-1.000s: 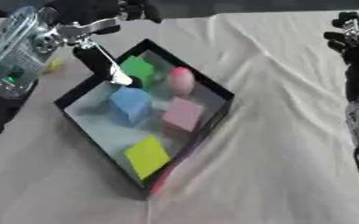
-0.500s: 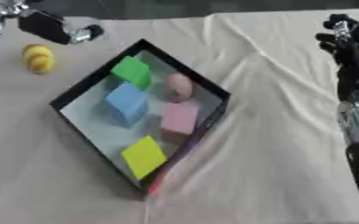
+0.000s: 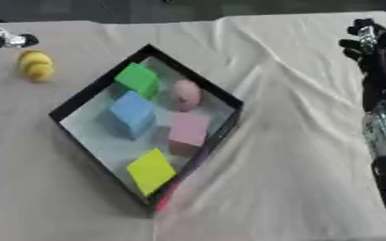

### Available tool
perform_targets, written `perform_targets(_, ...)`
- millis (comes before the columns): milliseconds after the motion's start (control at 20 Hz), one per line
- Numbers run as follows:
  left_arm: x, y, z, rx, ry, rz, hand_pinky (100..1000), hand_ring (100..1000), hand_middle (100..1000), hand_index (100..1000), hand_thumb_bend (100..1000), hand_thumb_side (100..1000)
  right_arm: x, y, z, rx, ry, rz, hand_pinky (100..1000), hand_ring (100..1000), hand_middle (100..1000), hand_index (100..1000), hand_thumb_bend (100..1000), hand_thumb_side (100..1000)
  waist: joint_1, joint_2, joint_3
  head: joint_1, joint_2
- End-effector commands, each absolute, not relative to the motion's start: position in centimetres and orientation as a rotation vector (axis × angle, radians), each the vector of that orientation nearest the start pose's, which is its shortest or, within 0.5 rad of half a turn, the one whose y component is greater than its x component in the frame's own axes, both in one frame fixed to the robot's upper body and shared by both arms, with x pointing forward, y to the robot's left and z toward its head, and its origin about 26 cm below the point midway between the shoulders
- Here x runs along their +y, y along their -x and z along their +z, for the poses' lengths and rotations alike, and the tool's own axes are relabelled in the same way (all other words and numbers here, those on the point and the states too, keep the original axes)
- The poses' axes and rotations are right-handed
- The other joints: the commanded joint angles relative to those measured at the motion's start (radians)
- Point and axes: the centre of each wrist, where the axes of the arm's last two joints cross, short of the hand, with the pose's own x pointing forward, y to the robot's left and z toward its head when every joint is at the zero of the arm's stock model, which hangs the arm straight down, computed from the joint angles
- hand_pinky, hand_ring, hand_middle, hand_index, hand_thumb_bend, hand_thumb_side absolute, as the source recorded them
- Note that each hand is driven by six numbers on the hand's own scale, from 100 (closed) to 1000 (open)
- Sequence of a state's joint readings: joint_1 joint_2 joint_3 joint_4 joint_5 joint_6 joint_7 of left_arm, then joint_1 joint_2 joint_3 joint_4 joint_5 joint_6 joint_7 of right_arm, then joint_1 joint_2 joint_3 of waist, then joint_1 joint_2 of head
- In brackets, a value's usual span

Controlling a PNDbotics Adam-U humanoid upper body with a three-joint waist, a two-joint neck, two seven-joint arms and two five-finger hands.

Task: Pick up objects on the table and place them in the box.

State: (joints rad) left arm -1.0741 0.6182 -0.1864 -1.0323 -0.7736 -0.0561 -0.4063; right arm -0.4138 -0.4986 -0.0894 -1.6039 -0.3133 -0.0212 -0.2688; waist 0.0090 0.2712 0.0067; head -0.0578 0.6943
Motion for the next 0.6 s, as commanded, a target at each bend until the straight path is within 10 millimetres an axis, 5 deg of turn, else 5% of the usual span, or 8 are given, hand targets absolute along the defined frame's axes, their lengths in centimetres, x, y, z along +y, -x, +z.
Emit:
perform_targets(50,32.1,-46.5,31.9,-1.465,-1.095,-1.314,844,845,817,866,533,357,-34.2,-35.6,19.9,-2.119,0.292,-0.089,843,742,742,780,100,660,-0.011,-0.001,-0.003,0.007,-0.022)
perform_targets(350,32.7,-47.3,30.6,-1.409,-1.037,-1.286,842,840,807,842,504,226,-33.9,-35.7,20.1,-2.123,0.284,-0.086,843,742,742,779,100,665,-0.014,0.01,-0.01,0.013,-0.038)
perform_targets(600,32.8,-47.7,30.0,-1.387,-1.021,-1.254,838,835,802,829,492,242,-33.7,-35.8,20.1,-2.123,0.281,-0.088,843,742,741,779,100,669,-0.014,0.022,-0.017,0.012,-0.042)
